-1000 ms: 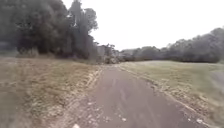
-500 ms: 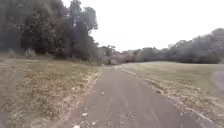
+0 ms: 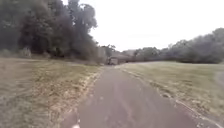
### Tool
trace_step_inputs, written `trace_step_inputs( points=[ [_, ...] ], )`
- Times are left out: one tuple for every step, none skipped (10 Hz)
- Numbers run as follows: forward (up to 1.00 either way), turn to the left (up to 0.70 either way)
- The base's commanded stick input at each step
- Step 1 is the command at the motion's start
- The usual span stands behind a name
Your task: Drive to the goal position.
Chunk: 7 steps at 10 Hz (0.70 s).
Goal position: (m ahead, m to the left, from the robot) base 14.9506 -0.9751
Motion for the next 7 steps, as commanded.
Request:
trace_step_inputs(
  points=[
    [0.6,-0.07],
    [0.6,0.0],
    [0.6,0.0],
    [0.6,0.0],
    [0.6,0.0],
    [0.6,0.0],
    [0.6,0.0]
  ],
)
